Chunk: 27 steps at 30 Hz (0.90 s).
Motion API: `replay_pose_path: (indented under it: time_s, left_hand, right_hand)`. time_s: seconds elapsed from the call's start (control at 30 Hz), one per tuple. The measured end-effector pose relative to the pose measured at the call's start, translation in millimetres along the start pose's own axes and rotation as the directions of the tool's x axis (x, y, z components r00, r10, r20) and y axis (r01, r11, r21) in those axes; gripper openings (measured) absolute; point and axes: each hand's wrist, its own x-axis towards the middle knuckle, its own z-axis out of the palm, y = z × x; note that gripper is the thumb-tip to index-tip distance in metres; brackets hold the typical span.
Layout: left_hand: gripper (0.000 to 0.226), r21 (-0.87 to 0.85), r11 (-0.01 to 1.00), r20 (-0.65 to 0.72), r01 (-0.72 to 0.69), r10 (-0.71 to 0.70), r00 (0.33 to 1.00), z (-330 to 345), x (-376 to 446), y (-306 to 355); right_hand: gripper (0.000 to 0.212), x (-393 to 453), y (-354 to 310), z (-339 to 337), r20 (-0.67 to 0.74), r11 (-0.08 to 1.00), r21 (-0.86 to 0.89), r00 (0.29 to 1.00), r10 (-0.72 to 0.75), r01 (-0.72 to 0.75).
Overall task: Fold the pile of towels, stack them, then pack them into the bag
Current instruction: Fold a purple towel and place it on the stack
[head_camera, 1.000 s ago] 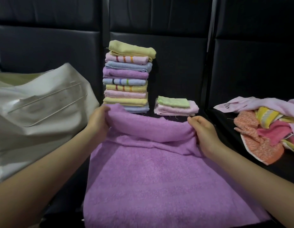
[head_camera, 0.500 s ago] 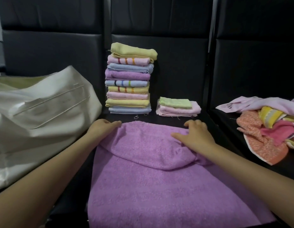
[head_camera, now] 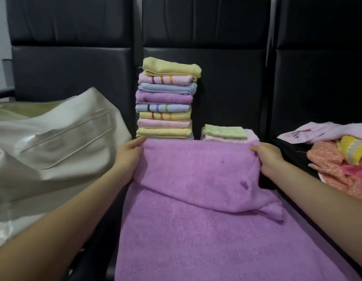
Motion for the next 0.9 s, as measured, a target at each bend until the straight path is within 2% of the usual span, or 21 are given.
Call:
replay_pose_path:
  time_s: [0.03, 0.1, 0.17, 0.23, 0.3, 0.33, 0.43, 0.53, 0.63, 0.7, 0.77, 0.83, 0.87, 0.9]
  left_hand:
    - [0.043, 0.190, 0.981, 0.019, -0.037, 0.034, 0.999, -1, 1, -7]
    - [0.035, 0.555, 0.826, 0.107, -0.096, 0.043, 0.993, -3, 2, -19]
    - [0.028, 0.731, 0.661, 0.172, -0.172, 0.066, 0.983, -4, 2, -24]
    - [0.030, 0.802, 0.566, 0.175, -0.189, 0.080, 0.981, -1, -4, -24]
    - [0.038, 0.828, 0.529, 0.148, -0.182, 0.107, 0.983, 5, -16, -17]
    - [0.041, 0.830, 0.513, 0.153, -0.217, 0.165, 0.974, 8, -24, -13]
    - [0.034, 0.745, 0.535, 0.253, -0.397, 0.325, 0.911, 15, -52, 3]
    - [0.023, 0.579, 0.598, 0.439, -0.554, 0.344, 0.830, 20, -90, 24]
    - [0.032, 0.508, 0.565, 0.575, -0.650, 0.339, 0.745, 19, -137, 48]
    - [0.044, 0.538, 0.523, 0.636, -0.661, 0.262, 0.726, 11, -162, 57]
    - [0.051, 0.594, 0.462, 0.712, -0.658, 0.077, 0.698, -2, -181, 54]
    - [0.061, 0.575, 0.355, 0.805, -0.737, -0.082, 0.588, -15, -192, 41]
    - [0.059, 0.526, 0.344, 0.843, -0.777, -0.094, 0.529, -20, -193, 33]
    - [0.053, 0.474, 0.389, 0.869, -0.790, -0.060, 0.492, -23, -193, 26]
  right_hand:
    - [0.018, 5, 6, -1, -0.013, 0.999, -0.042, 1.000, 0.007, -0.008]
    - [0.031, 9, 19, -2, -0.021, 0.982, -0.190, 1.000, 0.005, -0.009]
    - [0.043, 10, 26, -4, -0.017, 0.942, -0.333, 0.999, -0.044, 0.036]
    - [0.044, 3, 21, -7, 0.003, 0.857, -0.501, 0.990, -0.142, 0.125]
    - [0.046, -9, 13, -12, 0.058, 0.739, -0.636, 0.969, -0.241, 0.222]
    - [0.043, -18, 11, -14, 0.095, 0.720, -0.638, 0.956, -0.277, 0.272]
    - [0.021, -52, 6, -25, 0.272, 0.736, -0.498, 0.889, -0.368, 0.458]
    - [0.016, -94, -5, -36, 0.531, 0.765, -0.360, 0.791, -0.304, 0.535]
    - [0.019, -130, -17, -41, 0.673, 0.662, -0.384, 0.686, -0.276, 0.644]
    - [0.019, -151, -22, -47, 0.783, 0.477, -0.452, 0.591, -0.193, 0.754]
    - [0.022, -165, -17, -57, 0.864, 0.281, -0.484, 0.504, 0.001, 0.829]
    - [0.035, -173, -5, -69, 0.879, 0.224, -0.475, 0.450, 0.156, 0.851]
    - [0.045, -175, 2, -74, 0.884, 0.204, -0.463, 0.433, 0.174, 0.863]
    - [0.048, -176, 8, -77, 0.892, 0.190, -0.447, 0.420, 0.165, 0.874]
